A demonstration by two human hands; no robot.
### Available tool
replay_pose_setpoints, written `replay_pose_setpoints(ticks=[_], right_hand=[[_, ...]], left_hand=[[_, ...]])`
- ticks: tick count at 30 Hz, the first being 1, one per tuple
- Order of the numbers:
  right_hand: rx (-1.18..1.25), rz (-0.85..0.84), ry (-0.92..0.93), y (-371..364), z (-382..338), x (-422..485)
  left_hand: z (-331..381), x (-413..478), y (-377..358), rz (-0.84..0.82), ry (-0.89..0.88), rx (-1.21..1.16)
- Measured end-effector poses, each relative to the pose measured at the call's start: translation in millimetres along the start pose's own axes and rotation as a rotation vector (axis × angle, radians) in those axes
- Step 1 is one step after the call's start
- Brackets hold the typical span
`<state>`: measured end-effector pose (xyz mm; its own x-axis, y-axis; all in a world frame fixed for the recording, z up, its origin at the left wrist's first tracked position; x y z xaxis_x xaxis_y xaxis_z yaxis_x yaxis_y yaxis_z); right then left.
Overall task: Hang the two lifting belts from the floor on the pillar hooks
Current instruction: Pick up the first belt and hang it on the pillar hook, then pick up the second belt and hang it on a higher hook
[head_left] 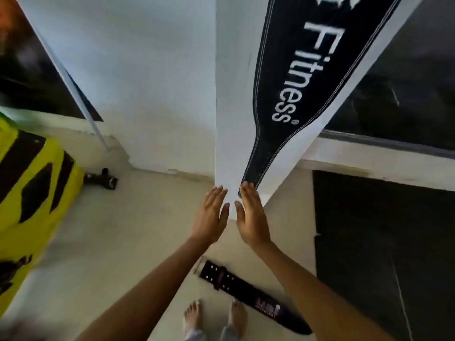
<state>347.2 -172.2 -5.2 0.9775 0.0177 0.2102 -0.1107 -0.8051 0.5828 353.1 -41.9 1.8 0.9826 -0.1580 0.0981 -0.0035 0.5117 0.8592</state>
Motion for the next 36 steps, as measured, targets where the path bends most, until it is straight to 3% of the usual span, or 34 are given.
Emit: replay_pose_setpoints(ticks=[7,14,24,28,32,36], right_hand=[[0.008,-0.268,-0.31,-118.0,124.9,-76.8],[-0.002,-0.491,-0.599,-239.2,275.0,-156.7],[-0.144,-0.864,-0.753,-386.6,482.6,-207.5],[-0.233,-1.033,-0.768,-421.9,549.8,-217.1],[-0.314,-1.109,-0.83,-429.0,554.9,-214.2],[-0.099,-1.065,-1.028,-410.7,523.0,-207.2]], left_hand=[[-102.4,-72.9,-134.4,-0.303,0.342,-0.052],[-211.1,-148.0,-310.0,-0.47,0.669,-0.118],[-315.9,-215.0,-535.1,-0.708,1.366,-0.428],[-325.5,-219.9,-579.8,-0.68,1.578,-0.662],[-329.2,-222.1,-597.1,-0.618,1.703,-0.882],[-319.0,-236.9,-570.3,-0.62,1.685,-1.04]])
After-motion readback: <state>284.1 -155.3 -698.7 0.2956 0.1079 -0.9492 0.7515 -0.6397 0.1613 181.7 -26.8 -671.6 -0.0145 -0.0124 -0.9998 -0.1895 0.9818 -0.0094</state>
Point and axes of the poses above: each hand's wrist, its own x-axis towards the middle knuckle, its own y-axis out of the back of the hand, z = x × y, the point moved 1 cm from there along x, towards the middle knuckle, and after that the axes turned 10 degrees about x, right-handed, at the moved point
